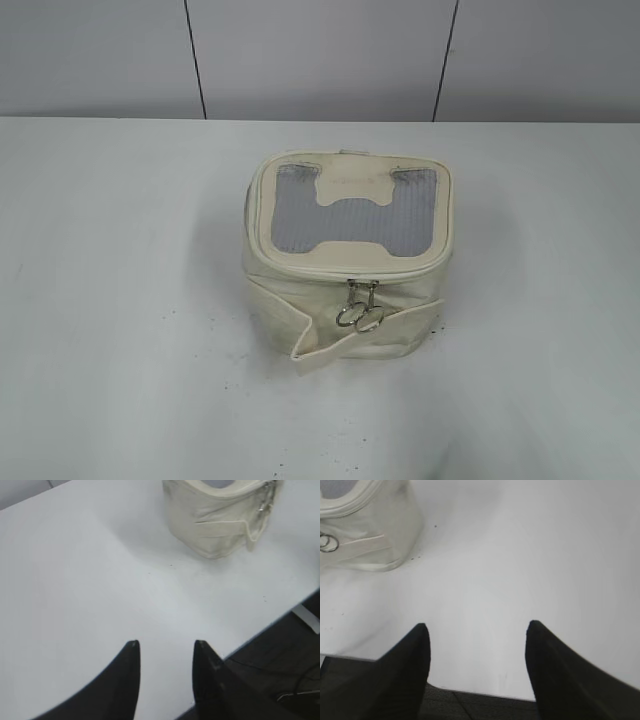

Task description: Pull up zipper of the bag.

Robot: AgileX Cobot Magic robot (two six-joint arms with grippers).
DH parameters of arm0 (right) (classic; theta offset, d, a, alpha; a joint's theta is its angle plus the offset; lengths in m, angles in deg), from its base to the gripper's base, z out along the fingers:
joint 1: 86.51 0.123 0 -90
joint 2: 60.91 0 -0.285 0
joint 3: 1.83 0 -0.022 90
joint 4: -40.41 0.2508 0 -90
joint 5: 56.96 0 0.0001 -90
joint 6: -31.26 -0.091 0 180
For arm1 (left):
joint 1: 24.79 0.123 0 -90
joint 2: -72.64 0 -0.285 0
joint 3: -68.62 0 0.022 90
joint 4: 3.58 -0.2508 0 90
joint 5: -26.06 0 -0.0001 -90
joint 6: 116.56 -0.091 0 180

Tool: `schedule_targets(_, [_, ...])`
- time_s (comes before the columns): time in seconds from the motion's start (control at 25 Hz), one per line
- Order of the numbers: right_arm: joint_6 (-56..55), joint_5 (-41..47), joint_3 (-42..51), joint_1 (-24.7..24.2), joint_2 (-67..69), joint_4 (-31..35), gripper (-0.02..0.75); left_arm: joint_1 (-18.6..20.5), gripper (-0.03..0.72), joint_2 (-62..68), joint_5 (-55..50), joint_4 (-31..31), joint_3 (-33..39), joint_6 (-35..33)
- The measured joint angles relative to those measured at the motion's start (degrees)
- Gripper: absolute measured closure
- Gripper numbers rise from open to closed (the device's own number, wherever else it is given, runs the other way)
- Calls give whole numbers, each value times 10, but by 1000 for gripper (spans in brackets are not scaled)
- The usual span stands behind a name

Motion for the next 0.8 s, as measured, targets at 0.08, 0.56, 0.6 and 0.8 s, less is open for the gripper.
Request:
schedule_targets(0.08, [0, 0, 0, -41, -1, 0, 290, 63, 412, 0, 0, 1, 0, 0])
schedule_targets(0.56, [0, -2, 0, -100, -71, 1, 291, 255, 412, -35, 1, 1, 1, 0])
schedule_targets(0.6, [0, -2, 1, -100, -72, 1, 291, 255, 412, -46, 2, 1, 1, 0])
schedule_targets(0.8, [0, -2, 2, -100, -73, 4, 291, 255, 412, -93, 2, -1, 1, 0])
